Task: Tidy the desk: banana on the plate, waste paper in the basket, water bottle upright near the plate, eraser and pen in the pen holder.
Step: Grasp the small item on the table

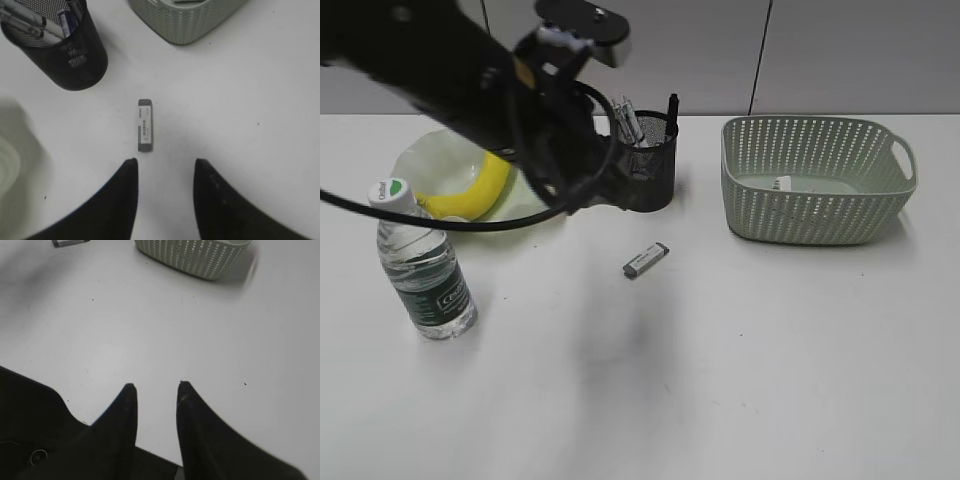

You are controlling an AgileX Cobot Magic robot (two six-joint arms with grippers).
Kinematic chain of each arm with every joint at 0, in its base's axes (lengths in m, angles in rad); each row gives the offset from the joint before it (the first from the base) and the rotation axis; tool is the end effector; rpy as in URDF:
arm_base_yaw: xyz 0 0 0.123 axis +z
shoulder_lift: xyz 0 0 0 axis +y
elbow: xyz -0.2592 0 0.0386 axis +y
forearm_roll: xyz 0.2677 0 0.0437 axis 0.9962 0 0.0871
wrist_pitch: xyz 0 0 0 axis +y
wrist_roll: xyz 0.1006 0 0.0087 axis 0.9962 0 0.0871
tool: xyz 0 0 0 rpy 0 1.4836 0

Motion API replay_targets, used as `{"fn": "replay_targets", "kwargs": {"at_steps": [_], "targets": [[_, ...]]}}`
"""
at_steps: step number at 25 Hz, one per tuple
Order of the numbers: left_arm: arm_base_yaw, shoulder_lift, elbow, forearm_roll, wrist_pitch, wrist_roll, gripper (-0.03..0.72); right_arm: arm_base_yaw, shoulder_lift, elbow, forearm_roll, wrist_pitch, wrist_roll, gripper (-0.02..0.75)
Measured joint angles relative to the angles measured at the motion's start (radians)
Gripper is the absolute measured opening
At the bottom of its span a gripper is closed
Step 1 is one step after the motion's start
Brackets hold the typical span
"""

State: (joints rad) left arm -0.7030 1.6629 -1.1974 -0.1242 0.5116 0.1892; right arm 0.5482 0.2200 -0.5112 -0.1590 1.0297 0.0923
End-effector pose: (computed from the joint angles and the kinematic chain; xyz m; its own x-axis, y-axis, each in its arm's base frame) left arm 0.2896 -0.2534 0.2183 -0.5348 0.5588 -0.6338 0.7201 0.6939 0.0041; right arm 0.0747 0.0296 0.2757 -0.5177 -0.3047 -0.7995 -0.4187 0.9051 -0.0738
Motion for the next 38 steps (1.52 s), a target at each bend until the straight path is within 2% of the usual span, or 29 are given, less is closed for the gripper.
{"fn": "replay_targets", "kwargs": {"at_steps": [5,12,18,27,29,31,34,38], "targets": [[0.0,0.257,-0.201,0.013,0.038,0.001,0.369,0.0,0.0,0.0,0.0,0.0,0.0,0.234],[0.0,0.469,-0.358,0.039,0.104,0.001,0.382,0.0,0.0,0.0,0.0,0.0,0.0,0.232],[0.0,0.544,-0.408,0.061,0.1,0.001,0.382,0.0,0.0,0.0,0.0,0.0,0.0,0.232],[0.0,0.611,-0.417,0.086,0.085,0.001,0.382,0.0,0.0,0.0,0.0,0.0,0.0,0.232],[0.0,0.616,-0.418,0.088,0.081,0.001,0.364,0.0,0.0,0.0,0.0,0.0,0.0,0.232],[0.0,0.619,-0.424,0.089,0.069,0.001,0.305,0.0,0.0,0.0,0.0,0.0,0.0,0.232],[0.0,0.624,-0.427,0.089,0.064,0.001,0.146,0.0,0.0,0.0,0.0,0.0,0.0,0.232],[-0.001,0.603,-0.424,0.086,0.093,0.001,0.143,0.0,0.0,0.0,0.0,0.0,0.0,0.232]]}}
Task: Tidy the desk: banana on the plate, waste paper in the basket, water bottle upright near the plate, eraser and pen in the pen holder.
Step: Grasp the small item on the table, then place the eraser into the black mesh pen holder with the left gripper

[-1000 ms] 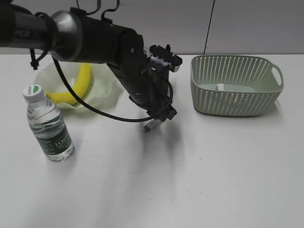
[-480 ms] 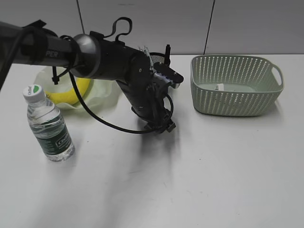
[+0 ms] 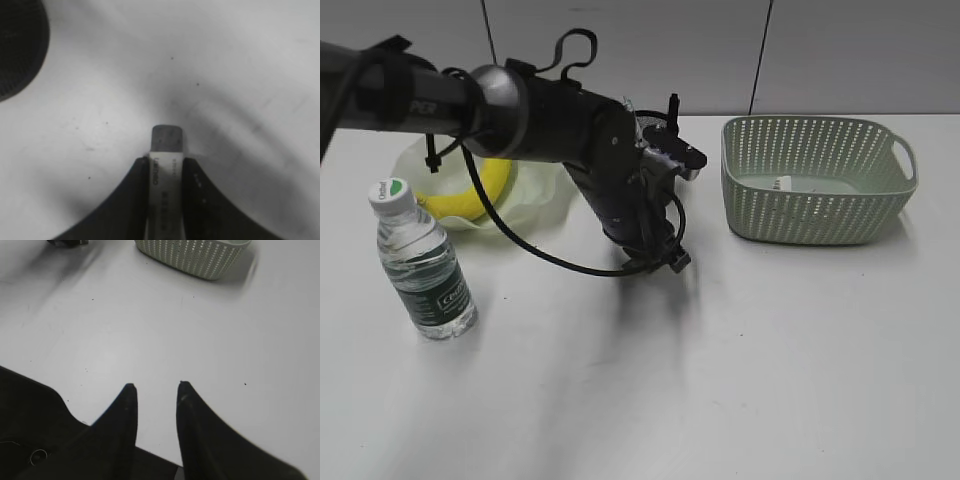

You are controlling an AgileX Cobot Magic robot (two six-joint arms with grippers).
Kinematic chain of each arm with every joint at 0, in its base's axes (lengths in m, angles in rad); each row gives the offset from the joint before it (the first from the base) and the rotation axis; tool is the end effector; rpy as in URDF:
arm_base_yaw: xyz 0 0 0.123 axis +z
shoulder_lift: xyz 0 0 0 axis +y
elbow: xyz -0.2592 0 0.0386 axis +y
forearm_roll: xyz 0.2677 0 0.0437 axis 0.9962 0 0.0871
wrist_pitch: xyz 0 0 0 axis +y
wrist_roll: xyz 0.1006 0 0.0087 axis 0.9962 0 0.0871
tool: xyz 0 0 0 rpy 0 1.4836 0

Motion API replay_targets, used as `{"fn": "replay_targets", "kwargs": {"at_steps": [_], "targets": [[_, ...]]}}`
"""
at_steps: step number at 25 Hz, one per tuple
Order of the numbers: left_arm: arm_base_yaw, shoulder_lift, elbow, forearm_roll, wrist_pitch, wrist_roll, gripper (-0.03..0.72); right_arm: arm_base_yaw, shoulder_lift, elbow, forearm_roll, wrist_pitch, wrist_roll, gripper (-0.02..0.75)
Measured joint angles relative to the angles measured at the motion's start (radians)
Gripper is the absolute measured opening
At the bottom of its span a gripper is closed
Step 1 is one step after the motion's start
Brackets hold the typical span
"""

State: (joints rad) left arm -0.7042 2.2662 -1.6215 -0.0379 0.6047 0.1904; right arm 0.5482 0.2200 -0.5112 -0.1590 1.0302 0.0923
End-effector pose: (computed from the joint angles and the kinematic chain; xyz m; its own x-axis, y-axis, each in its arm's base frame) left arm 0.3614 -0.3098 0.0787 -0.5868 0.7065 -0.3957 0.7564 0.6527 0.0435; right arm 0.0747 0.0296 0.2756 -0.5181 -0.3048 -0.7992 -0.4187 0.9051 -0.0738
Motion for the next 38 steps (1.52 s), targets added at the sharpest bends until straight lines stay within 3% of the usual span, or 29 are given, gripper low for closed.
{"fn": "replay_targets", "kwargs": {"at_steps": [5,11,18,23,25,30,34,38], "targets": [[0.0,-0.115,0.005,-0.014,-0.026,0.0,0.143,0.0,0.0,0.0,0.0,0.0,0.0,0.232],[0.028,-0.226,0.005,-0.02,-0.249,-0.004,0.143,0.0,0.0,0.0,0.0,0.0,0.0,0.232],[0.118,-0.17,0.005,-0.097,-0.459,-0.016,0.143,0.0,0.0,0.0,0.0,0.0,0.0,0.232],[0.133,-0.117,0.006,-0.158,-0.509,-0.019,0.143,0.0,0.0,0.0,-0.001,0.0,0.0,0.232],[0.133,-0.108,0.006,-0.164,-0.514,-0.019,0.173,0.0,0.0,0.0,-0.001,0.0,0.0,0.232],[0.133,-0.109,0.006,-0.166,-0.527,-0.019,0.369,0.0,0.0,0.0,-0.001,0.0,0.0,0.232],[0.133,-0.161,0.007,-0.148,-0.464,-0.019,0.396,0.0,0.0,0.0,-0.001,0.0,0.0,0.232],[0.133,-0.31,0.007,-0.11,-0.267,-0.019,0.399,0.0,0.0,0.0,-0.001,0.0,0.0,0.232]]}}
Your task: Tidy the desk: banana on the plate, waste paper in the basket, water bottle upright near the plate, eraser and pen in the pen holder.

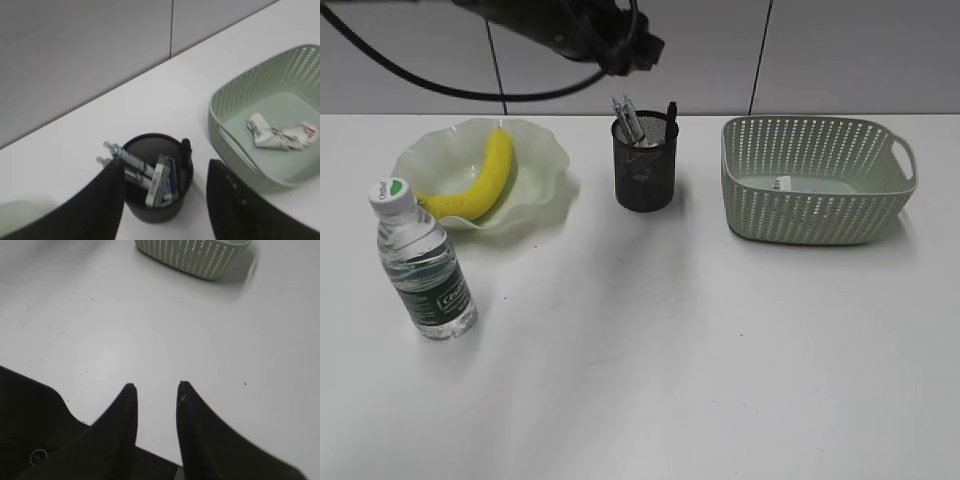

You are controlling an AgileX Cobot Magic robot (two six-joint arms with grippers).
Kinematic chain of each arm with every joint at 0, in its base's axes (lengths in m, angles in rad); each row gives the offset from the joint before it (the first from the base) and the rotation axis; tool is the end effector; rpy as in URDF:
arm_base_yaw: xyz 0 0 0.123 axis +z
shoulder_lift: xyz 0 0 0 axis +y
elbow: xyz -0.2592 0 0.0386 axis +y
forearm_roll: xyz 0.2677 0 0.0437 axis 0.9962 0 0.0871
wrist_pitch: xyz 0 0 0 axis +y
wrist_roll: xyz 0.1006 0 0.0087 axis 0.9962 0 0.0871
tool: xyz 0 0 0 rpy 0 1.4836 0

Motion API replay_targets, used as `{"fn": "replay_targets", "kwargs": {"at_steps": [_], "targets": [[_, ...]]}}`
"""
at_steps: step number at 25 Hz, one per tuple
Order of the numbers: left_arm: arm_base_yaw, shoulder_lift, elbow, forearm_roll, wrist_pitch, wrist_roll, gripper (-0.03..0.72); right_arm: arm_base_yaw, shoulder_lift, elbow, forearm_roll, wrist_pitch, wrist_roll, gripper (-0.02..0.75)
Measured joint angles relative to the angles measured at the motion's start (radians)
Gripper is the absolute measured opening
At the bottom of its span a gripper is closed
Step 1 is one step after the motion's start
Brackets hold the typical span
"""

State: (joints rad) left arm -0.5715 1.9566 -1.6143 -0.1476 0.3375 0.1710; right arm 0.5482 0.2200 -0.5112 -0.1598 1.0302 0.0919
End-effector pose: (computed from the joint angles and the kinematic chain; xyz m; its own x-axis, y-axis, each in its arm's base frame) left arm 0.4044 -0.2659 0.2438 -0.4490 0.3263 -0.8318 0.5888 0.8083 -0.0008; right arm 0.0747 0.0295 0.2756 -0.5177 -0.3055 -0.7991 -0.4186 0.9051 -0.0748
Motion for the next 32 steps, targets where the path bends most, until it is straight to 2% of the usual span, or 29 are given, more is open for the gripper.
{"fn": "replay_targets", "kwargs": {"at_steps": [7,11,14,18,24,27,30,32], "targets": [[0.0,-0.338,0.002,0.008,0.459,0.0,0.382,0.0,0.0,0.0,0.0,0.0,0.0,0.232],[0.0,-0.556,0.024,0.008,0.621,0.0,0.341,0.0,0.0,0.0,0.0,0.0,0.0,0.232],[0.0,-0.713,0.097,0.008,0.708,-0.021,0.337,0.0,0.0,0.0,0.0,0.0,0.0,0.232],[0.0,-0.951,0.317,0.004,0.738,-0.062,0.336,0.0,0.0,0.0,0.0,0.0,0.0,0.232],[0.0,-1.365,0.744,-0.007,0.71,-0.079,0.335,0.0,0.0,0.0,0.001,0.0,0.0,0.232],[-0.001,-1.556,0.912,-0.007,0.709,-0.08,0.334,0.0,0.0,0.0,0.001,0.0,0.0,0.232],[-0.001,-1.724,1.035,-0.003,0.713,-0.084,0.334,0.0,0.0,0.0,0.004,0.0,0.0,0.232],[-0.001,-1.809,1.067,0.011,0.727,-0.098,0.334,0.0,0.0,0.0,0.004,0.0,0.0,0.232]]}}
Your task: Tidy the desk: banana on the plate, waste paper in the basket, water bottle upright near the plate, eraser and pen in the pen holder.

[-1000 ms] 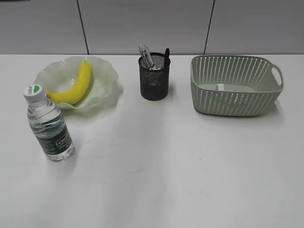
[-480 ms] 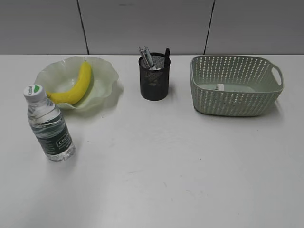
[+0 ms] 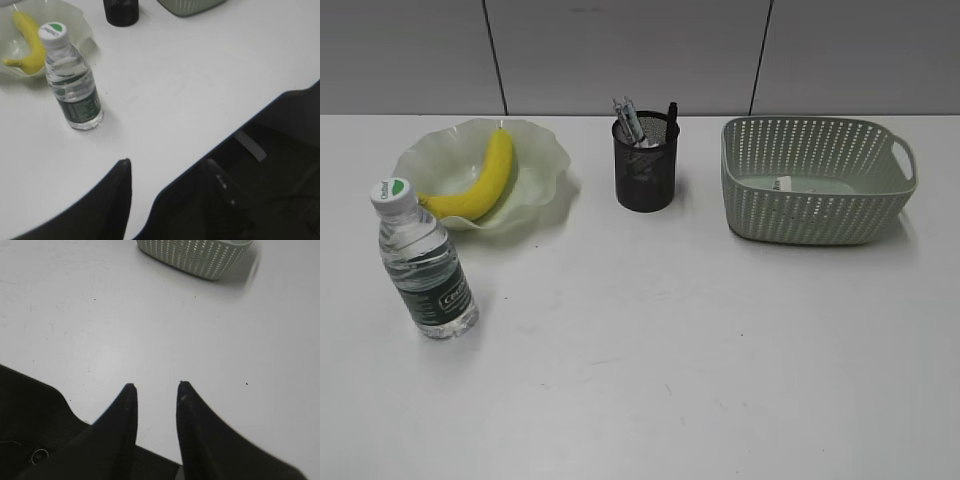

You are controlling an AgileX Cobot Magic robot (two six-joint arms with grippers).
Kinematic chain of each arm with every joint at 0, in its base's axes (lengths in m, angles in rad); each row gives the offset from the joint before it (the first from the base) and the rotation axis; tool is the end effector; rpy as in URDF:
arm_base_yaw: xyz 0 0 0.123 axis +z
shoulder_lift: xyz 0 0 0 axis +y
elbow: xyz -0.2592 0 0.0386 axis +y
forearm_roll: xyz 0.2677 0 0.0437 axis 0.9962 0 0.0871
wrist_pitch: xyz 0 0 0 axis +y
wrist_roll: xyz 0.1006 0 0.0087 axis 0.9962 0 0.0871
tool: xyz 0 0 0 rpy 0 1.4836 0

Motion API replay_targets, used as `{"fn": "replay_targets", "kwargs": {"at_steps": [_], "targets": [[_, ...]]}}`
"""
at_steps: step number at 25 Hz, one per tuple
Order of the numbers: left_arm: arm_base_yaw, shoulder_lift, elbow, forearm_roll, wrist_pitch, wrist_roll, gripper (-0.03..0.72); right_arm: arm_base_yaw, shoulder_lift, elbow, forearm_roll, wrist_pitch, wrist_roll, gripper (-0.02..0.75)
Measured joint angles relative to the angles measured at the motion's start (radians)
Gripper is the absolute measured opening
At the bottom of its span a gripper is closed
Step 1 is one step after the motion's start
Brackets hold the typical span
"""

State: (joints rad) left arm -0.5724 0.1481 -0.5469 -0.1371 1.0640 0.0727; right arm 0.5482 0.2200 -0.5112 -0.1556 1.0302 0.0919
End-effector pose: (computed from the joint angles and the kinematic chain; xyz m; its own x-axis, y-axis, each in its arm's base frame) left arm 0.0466 -0.0444 0.2891 -0.4528 0.2987 -0.8401 0.6248 0.7785 -0.0600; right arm 0.0746 0.0298 0.2756 -0.5189 -0.3037 -0.7991 -0.4201 0.9047 -0.0710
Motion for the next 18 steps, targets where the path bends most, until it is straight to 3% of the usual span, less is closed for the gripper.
{"fn": "replay_targets", "kwargs": {"at_steps": [18], "targets": [[0.0,-0.094,0.007,0.042,-0.003,-0.037,0.334,0.0,0.0,0.0,0.001,0.0,0.0,0.232]]}}
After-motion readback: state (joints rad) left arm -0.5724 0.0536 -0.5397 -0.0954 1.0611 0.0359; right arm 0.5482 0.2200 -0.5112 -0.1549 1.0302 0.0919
